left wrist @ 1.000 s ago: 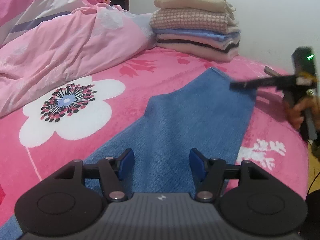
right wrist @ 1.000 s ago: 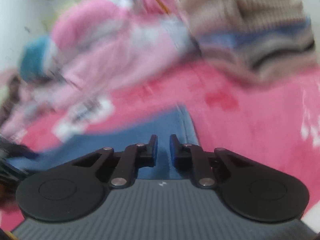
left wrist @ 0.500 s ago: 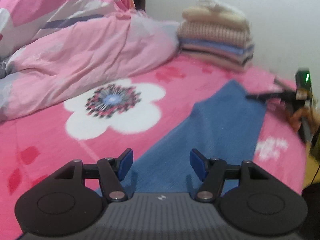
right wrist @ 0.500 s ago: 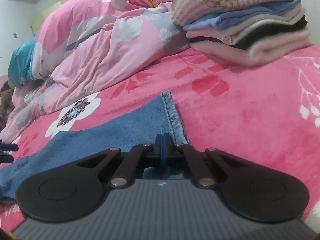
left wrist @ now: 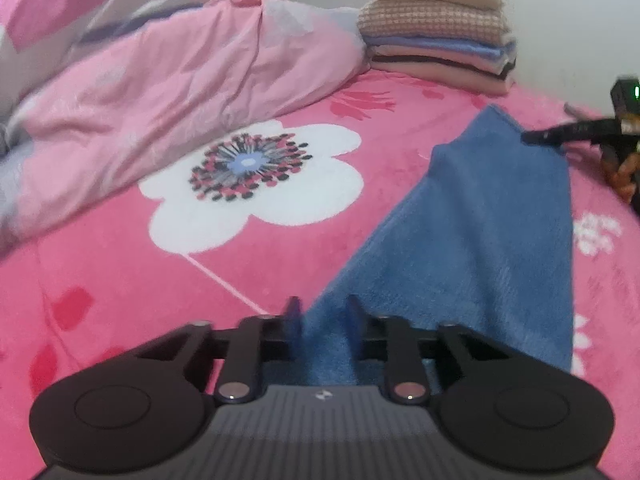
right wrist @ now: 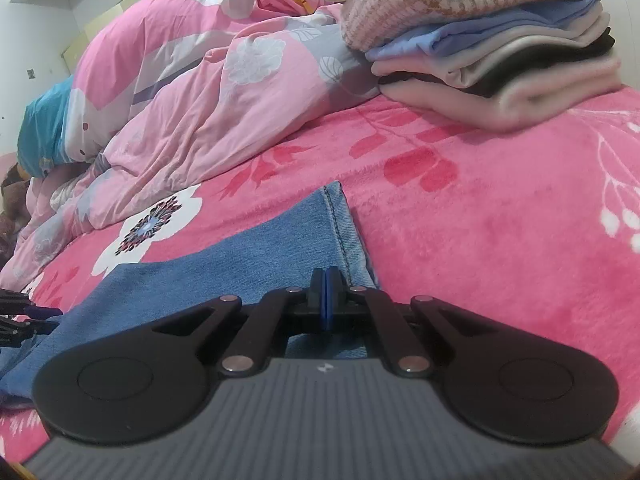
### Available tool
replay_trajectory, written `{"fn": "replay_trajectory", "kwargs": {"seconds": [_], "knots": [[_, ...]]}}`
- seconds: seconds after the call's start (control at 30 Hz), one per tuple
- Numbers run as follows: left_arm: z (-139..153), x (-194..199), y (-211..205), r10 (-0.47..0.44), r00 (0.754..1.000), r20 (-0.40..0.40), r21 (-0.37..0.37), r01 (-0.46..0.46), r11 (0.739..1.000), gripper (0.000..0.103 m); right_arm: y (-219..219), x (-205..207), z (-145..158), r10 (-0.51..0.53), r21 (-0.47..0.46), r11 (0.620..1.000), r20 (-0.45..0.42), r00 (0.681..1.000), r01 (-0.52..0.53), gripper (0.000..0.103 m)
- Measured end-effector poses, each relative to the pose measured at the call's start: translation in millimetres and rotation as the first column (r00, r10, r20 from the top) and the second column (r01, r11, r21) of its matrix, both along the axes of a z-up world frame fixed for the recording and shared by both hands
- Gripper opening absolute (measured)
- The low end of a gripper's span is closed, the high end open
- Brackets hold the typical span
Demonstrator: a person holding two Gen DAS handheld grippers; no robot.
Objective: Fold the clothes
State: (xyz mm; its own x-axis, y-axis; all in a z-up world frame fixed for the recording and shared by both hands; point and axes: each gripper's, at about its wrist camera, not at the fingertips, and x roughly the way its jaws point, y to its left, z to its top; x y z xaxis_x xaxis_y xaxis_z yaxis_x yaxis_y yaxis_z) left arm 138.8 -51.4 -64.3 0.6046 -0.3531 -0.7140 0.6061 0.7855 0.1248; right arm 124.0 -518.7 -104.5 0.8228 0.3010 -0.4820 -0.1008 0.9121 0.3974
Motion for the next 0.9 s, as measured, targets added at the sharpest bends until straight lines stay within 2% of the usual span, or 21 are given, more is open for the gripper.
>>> {"fn": "replay_trajectory", "kwargs": {"seconds": [0.03, 0.13, 0.27, 0.37, 0.63, 0.73, 0.83, 0.9], "knots": [[0.4, -3.1, -1.5, -0.001, 1.000, 0.021, 0.019, 0.001, 1.000, 0.008, -0.1, -0.1, -0.1, 0.000, 0.000, 1.000, 0.000, 1.000, 0.000, 0.000], [4.4, -6.8, 0.9, 0.009, 0.999, 0.032, 0.004, -0.010, 1.000, 0.004, -0.5, -0.1, -0.4, 0.000, 0.001, 1.000, 0.000, 1.000, 0.000, 0.000], [13.8, -8.8, 5.7, 0.042, 0.999, 0.029, -0.041, -0.041, 0.998, 0.003, -1.2, -0.3, -0.6, 0.000, 0.002, 1.000, 0.001, 1.000, 0.000, 0.000], [19.9, -7.8, 7.0, 0.042, 0.999, 0.008, -0.046, -0.042, 0.998, 0.003, -1.7, -0.2, -0.7, -0.001, 0.005, 1.000, 0.001, 1.000, 0.001, 0.000], [24.5, -0.8, 13.6, 0.065, 0.998, -0.005, 0.003, -0.065, 0.998, 0.003, -3.2, -0.3, -1.1, 0.000, 0.020, 1.000, 0.001, 1.000, 0.000, 0.000], [17.6, -0.5, 8.2, 0.056, 0.998, 0.003, 0.049, -0.056, 0.997, 0.003, -3.5, -0.1, -1.2, 0.001, 0.023, 1.000, 0.001, 1.000, -0.001, 0.000], [12.6, -0.3, 7.3, 0.062, 0.998, 0.000, 0.077, -0.062, 0.995, 0.007, -3.4, 0.0, -1.2, 0.001, 0.020, 1.000, 0.002, 1.000, -0.001, 0.000], [10.0, -0.3, 7.3, 0.068, 0.998, 0.000, 0.094, -0.068, 0.993, 0.018, -3.3, -0.1, -1.2, 0.001, 0.019, 1.000, 0.002, 1.000, -0.001, 0.000]]}}
